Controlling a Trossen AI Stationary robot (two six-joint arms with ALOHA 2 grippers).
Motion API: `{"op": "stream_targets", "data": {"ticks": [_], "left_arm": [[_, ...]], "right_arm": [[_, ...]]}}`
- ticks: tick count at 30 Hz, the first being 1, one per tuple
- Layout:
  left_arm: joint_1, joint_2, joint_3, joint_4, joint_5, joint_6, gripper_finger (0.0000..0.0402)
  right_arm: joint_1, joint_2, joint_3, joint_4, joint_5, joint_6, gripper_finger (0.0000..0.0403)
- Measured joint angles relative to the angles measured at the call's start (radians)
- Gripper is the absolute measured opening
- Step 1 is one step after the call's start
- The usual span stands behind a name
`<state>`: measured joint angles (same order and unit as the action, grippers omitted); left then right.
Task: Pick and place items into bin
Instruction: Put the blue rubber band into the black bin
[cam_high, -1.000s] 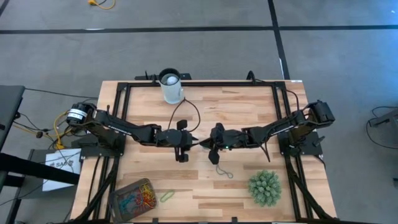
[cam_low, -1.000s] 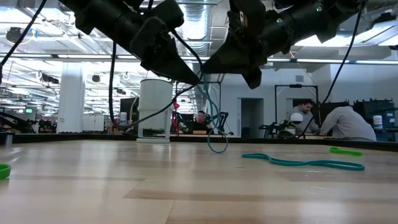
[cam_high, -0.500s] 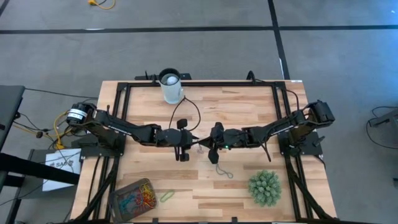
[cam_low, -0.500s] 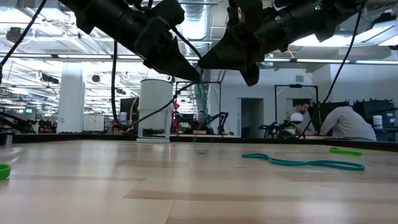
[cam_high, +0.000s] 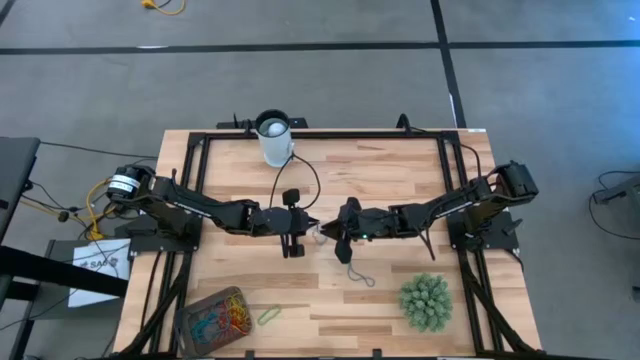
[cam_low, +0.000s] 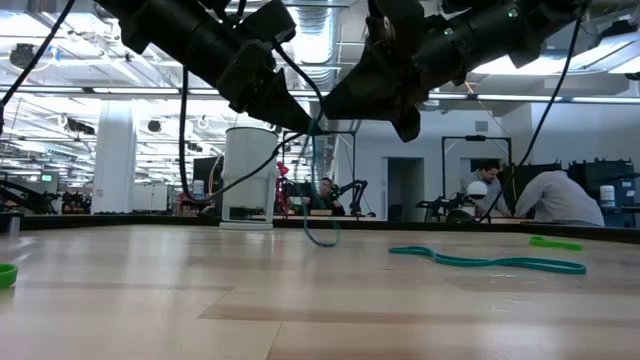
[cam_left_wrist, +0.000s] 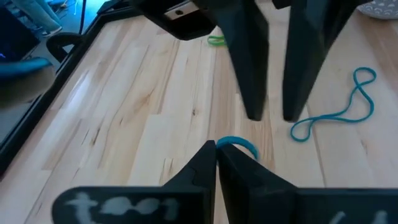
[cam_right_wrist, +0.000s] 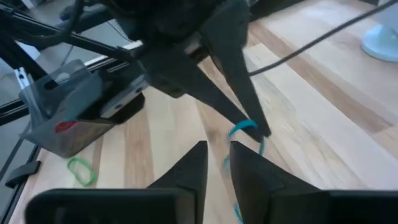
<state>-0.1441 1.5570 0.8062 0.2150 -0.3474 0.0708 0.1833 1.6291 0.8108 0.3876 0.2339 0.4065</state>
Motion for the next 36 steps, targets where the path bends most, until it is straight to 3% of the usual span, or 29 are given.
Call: {"op": "stream_targets", "data": {"ticks": [6,10,14,19,22,24,31,36], "left_arm": [[-0.036,-0.044,0.022,-0.098,-0.001,0.058,0.0],[-0.084,-0.143,0.108,-0.395,-0.001,0.044,0.0],[-0.159,-0.258,0.215,-0.718,0.028,-0.063,0.0],[-0.266,-0.357,0.316,-1.052,0.303,-0.251,0.0],[-0.365,-0.399,0.322,-1.119,0.485,-0.352,0.0],[-0.444,-0.41,0.322,-1.142,0.544,-0.433,0.0],[-0.696,-0.404,0.304,-1.313,0.482,-0.816,0.0],[-0.812,-0.404,0.229,-1.289,0.396,-1.035,0.0]], "right_arm": [[0.012,0.0,0.0,-0.046,0.002,0.026,0.0081],[0.034,0.0,0.0,-0.103,0.001,0.038,0.0081],[0.051,0.0,0.0,-0.144,0.003,0.039,0.0081],[0.066,0.013,-0.001,-0.156,0.003,0.039,0.0081],[0.068,0.013,0.0,-0.164,0.003,0.039,0.0081],[0.068,0.013,0.0,-0.18,0.003,0.039,0.0081],[0.063,0.013,0.0,-0.178,0.003,0.032,0.0081],[0.044,0.013,0.0,-0.178,0.003,0.03,0.0081]]}}
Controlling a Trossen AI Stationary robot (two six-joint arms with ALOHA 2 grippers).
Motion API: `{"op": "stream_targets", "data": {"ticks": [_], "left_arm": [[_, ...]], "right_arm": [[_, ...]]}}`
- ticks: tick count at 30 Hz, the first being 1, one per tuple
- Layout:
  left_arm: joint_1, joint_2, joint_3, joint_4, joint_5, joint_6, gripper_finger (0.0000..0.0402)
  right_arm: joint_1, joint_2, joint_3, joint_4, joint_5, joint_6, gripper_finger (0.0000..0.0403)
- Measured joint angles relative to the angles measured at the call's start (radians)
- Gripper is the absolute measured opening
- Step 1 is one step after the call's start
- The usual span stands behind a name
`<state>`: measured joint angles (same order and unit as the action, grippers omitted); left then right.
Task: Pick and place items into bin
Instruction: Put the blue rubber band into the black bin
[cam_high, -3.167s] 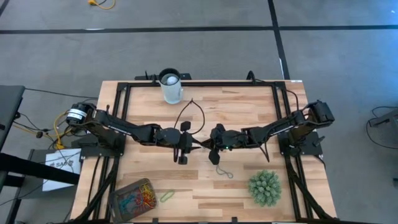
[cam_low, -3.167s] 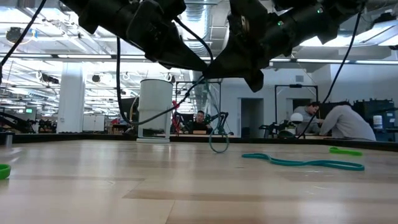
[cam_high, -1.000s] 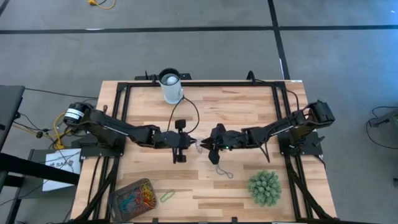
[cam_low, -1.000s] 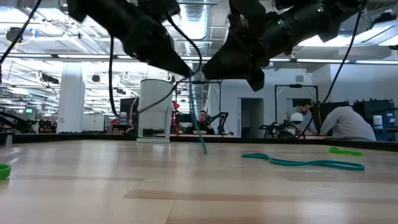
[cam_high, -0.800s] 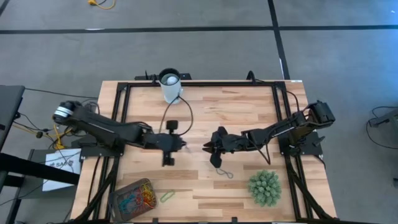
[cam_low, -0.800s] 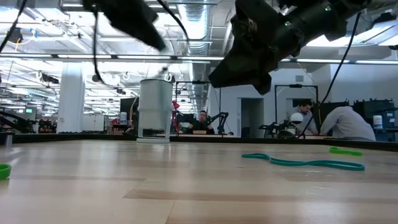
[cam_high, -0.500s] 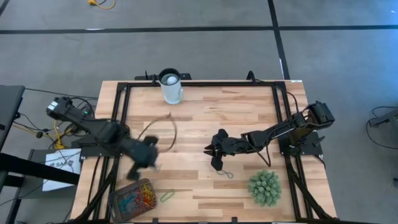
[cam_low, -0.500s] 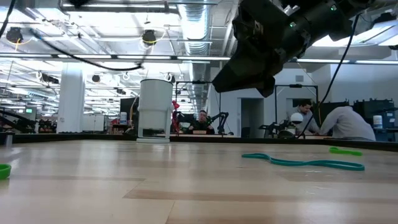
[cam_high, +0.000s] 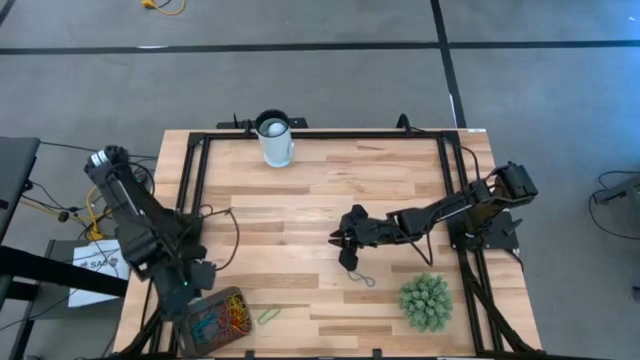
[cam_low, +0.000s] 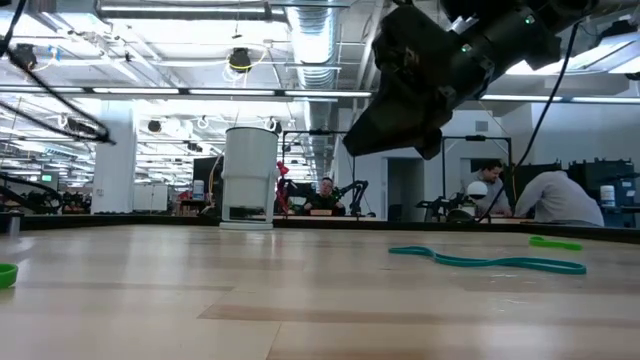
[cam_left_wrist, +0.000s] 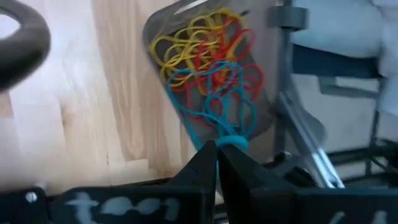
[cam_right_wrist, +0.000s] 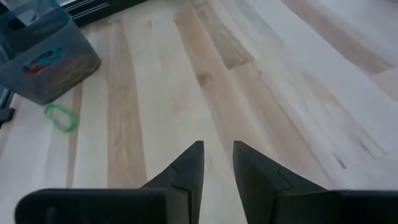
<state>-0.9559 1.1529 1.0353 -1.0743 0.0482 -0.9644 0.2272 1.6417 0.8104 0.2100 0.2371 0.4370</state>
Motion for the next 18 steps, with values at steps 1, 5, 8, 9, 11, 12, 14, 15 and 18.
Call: {"op": "stream_targets", "data": {"ticks": [1,5,8,9,11,12,14,15,18], "left_arm": [[-0.014,0.001,-0.019,0.013,-0.018,-0.038,0.0],[-0.041,0.008,-0.091,0.089,-0.007,-0.179,0.0],[-0.057,0.008,-0.14,0.174,0.004,-0.251,0.0],[-0.06,0.008,-0.156,0.197,0.004,-0.273,0.0],[-0.064,0.008,-0.186,0.234,-0.001,-0.325,0.0],[-0.065,0.009,-0.198,0.249,-0.001,-0.356,0.0],[-0.068,0.01,-0.225,0.264,0.014,-0.416,0.0],[-0.073,0.01,-0.239,0.263,0.03,-0.45,0.0],[-0.084,0.011,-0.272,0.266,0.104,-0.554,0.0008]], "right_arm": [[-0.003,0.0,0.0,0.0,0.0,0.0,0.0081],[-0.014,0.0,0.0,-0.008,0.0,0.0,0.0081],[-0.014,0.0,0.0,-0.035,0.0,0.0,0.0081],[-0.014,0.0,0.0,-0.04,-0.001,0.0,0.0081],[-0.014,0.0,0.0,-0.053,-0.001,-0.001,0.0081],[-0.014,0.0,0.0,-0.06,-0.001,-0.003,0.0081],[-0.018,0.0,0.0,-0.071,0.0,-0.003,0.0081],[-0.021,0.0,0.0,-0.077,0.0,-0.006,0.0081],[-0.031,0.0,0.0,-0.084,0.0,-0.038,0.0081]]}}
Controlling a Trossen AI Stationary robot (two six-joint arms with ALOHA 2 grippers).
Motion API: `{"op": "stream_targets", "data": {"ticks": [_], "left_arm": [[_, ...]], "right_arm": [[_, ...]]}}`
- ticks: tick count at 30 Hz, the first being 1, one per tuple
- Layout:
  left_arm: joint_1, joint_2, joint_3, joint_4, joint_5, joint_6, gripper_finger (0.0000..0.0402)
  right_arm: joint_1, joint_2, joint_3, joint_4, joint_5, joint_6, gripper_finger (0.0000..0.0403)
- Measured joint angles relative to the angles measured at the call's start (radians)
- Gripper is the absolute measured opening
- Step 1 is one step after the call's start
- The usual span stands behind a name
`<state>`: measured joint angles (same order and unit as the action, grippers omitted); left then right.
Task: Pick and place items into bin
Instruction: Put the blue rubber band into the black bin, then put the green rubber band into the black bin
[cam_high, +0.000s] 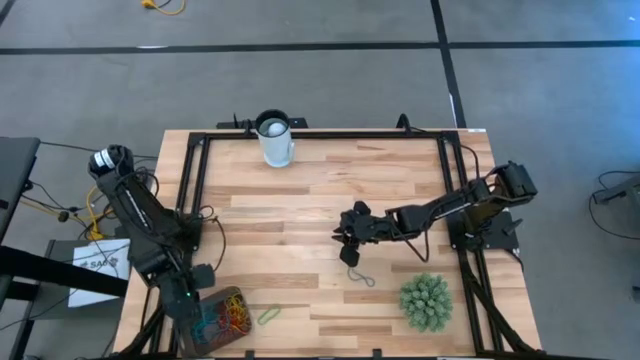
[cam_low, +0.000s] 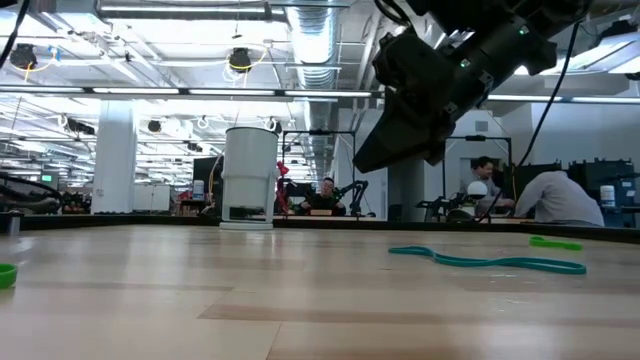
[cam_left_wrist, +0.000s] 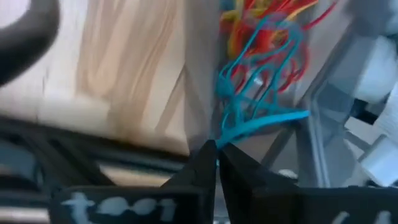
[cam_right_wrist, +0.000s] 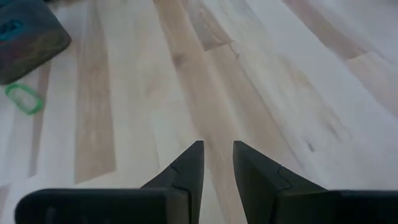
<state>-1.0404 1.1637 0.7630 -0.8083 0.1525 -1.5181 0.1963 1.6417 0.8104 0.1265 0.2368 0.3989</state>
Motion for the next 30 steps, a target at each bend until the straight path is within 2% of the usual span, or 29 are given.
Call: {"op": "stream_targets", "data": {"ticks": [3,6,15,19,26,30], "left_arm": [[0.0,-0.002,-0.015,0.002,0.052,-0.071,0.0023],[0.0,-0.002,-0.017,0.027,0.049,-0.089,0.004],[0.006,0.001,-0.021,0.168,-0.004,-0.086,0.0069],[0.035,0.0,-0.021,0.211,-0.087,-0.048,0.0069],[0.129,-0.003,-0.002,0.243,-0.083,0.14,0.007],[0.198,-0.004,0.071,0.203,-0.084,0.314,0.007]], "right_arm": [[-0.011,0.0,0.0,-0.002,0.0,-0.015,0.0081],[-0.017,0.0,0.0,-0.004,0.0,-0.015,0.0081],[-0.015,0.0,0.0,-0.032,-0.003,-0.03,0.0081],[-0.022,0.0,0.0,-0.04,-0.004,-0.059,0.0081],[-0.018,0.0,0.0,-0.083,-0.135,-0.01,0.0081],[-0.018,-0.002,0.0,-0.202,-0.185,0.057,0.0082]]}}
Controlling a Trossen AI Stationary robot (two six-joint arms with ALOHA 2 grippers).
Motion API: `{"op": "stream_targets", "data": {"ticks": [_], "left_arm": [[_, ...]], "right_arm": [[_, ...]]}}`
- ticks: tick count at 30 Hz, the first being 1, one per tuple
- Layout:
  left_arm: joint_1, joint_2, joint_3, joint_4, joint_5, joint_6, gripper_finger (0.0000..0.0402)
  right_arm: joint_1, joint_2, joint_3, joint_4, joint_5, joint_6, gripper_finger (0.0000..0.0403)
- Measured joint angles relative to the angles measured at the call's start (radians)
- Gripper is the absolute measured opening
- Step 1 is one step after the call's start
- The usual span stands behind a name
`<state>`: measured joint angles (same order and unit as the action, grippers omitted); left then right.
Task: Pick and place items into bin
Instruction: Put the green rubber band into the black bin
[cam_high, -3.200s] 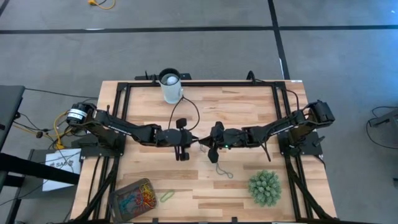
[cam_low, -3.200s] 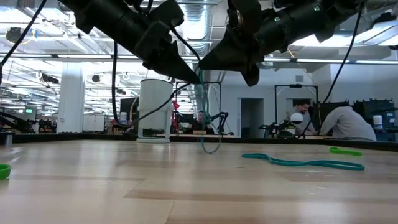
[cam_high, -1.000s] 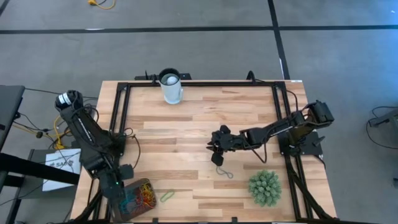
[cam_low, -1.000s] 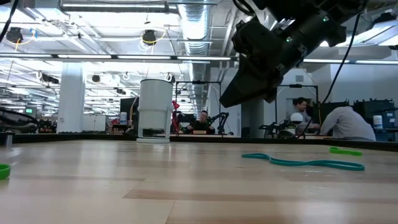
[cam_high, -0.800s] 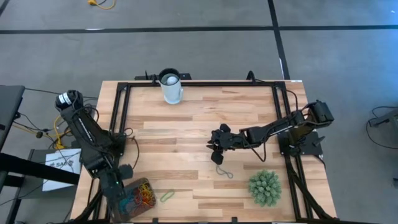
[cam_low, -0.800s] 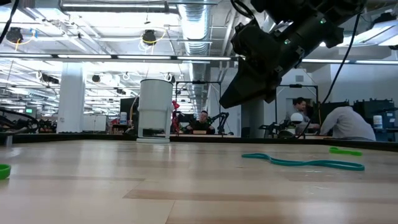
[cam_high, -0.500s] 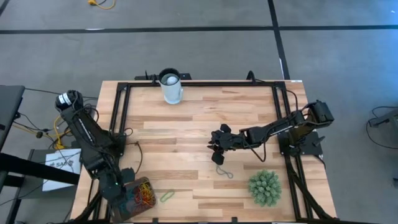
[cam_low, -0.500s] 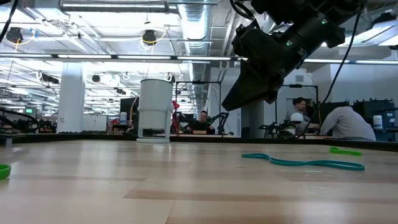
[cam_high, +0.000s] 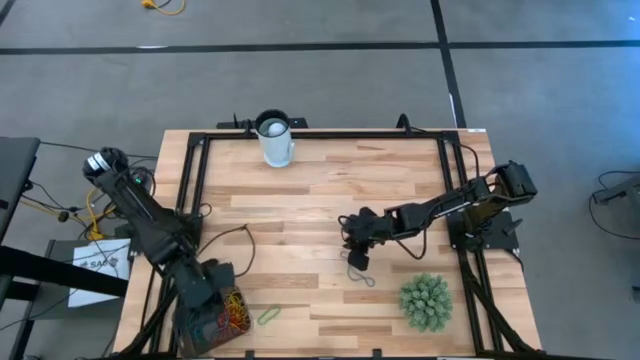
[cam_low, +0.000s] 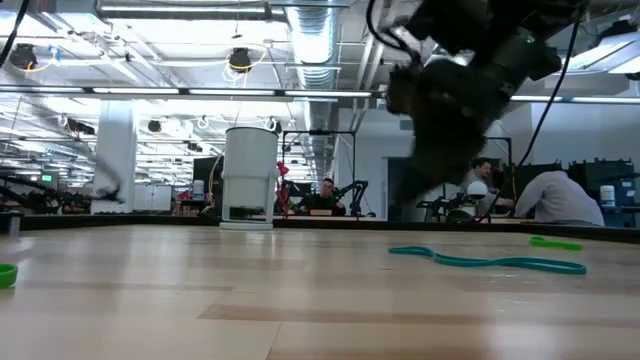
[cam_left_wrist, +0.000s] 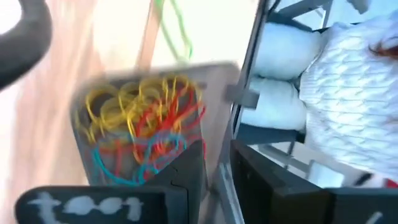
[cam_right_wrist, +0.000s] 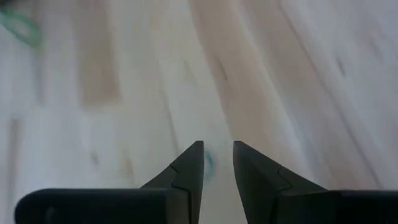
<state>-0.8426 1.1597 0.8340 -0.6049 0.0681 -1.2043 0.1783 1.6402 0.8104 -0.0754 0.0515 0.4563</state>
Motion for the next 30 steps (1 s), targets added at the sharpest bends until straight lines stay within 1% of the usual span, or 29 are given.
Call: {"op": "stream_targets", "data": {"ticks": [4,7,10,13,16,19,23,27,30], "left_arm": [[0.072,-0.001,0.106,-0.095,-0.061,0.22,0.007],[0.133,-0.001,0.184,-0.173,-0.138,0.413,0.007],[0.189,-0.001,0.243,-0.207,-0.261,0.608,0.007],[0.234,-0.001,0.267,-0.204,-0.401,0.735,0.007],[0.266,-0.001,0.268,-0.206,-0.527,0.751,0.007],[0.287,0.002,0.268,-0.211,-0.597,0.703,0.007],[0.301,0.004,0.268,-0.213,-0.608,0.712,0.007],[0.308,0.004,0.268,-0.213,-0.607,0.721,0.007],[0.308,0.004,0.268,-0.213,-0.607,0.721,0.007]], "right_arm": [[-0.016,-0.02,0.004,-0.224,0.026,0.074,0.0082],[-0.033,-0.042,0.036,-0.457,0.068,0.129,0.0082],[-0.047,-0.052,0.066,-0.61,0.123,0.186,0.0082],[-0.065,-0.052,0.068,-0.701,0.128,0.254,0.0082],[-0.078,-0.051,0.046,-0.742,0.103,0.381,0.0082],[-0.08,-0.049,0.014,-0.753,0.104,0.441,0.0082],[-0.079,-0.049,0.001,-0.773,0.107,0.49,0.0082],[-0.079,-0.049,0.001,-0.808,0.142,0.532,0.0082],[-0.078,-0.049,0.0,-0.828,0.145,0.574,0.0082]]}}
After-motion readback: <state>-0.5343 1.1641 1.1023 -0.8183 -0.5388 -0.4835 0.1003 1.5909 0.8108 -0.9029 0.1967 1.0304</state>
